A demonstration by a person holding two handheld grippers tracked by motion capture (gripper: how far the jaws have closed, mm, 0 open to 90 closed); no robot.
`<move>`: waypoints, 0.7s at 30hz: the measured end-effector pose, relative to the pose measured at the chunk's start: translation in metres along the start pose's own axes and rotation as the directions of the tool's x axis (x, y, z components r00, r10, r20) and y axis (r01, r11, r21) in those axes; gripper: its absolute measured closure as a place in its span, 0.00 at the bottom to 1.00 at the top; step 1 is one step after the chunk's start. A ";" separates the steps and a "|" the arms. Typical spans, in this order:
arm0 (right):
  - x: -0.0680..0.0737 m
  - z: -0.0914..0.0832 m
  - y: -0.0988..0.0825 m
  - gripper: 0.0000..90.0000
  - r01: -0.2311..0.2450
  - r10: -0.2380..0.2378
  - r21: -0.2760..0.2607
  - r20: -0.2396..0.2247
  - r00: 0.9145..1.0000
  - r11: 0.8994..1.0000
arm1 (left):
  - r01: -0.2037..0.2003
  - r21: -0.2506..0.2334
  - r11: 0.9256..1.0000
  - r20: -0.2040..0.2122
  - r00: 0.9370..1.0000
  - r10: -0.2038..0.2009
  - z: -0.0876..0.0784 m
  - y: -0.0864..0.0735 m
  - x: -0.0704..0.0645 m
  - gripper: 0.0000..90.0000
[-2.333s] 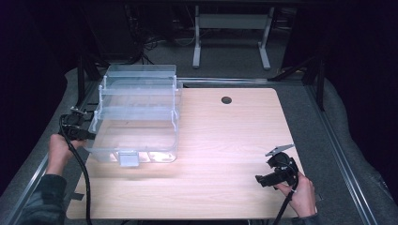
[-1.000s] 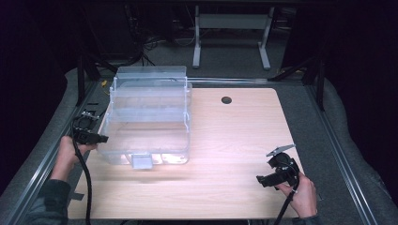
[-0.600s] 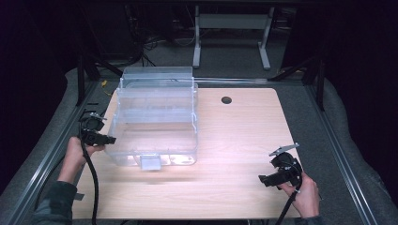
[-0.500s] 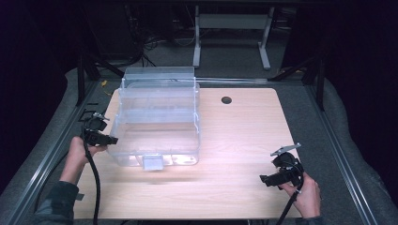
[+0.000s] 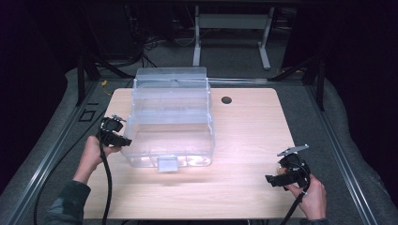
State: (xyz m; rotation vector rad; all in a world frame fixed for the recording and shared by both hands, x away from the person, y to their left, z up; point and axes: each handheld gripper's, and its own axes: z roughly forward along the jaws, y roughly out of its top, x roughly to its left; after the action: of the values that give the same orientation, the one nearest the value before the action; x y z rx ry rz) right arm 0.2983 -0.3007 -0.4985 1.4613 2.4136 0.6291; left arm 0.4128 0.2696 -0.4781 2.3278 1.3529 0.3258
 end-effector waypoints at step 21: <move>-0.015 -0.004 -0.012 0.10 -0.042 0.042 -0.003 0.017 0.999 0.999 | -0.061 0.005 0.998 0.049 0.997 0.061 0.017 0.031 -0.056 0.76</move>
State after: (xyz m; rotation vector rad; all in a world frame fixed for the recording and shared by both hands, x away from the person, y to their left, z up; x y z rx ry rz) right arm 0.2945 -0.3201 -0.5009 1.5141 2.3741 0.6256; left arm 0.4157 0.2030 -0.4776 2.3703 1.2640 0.2815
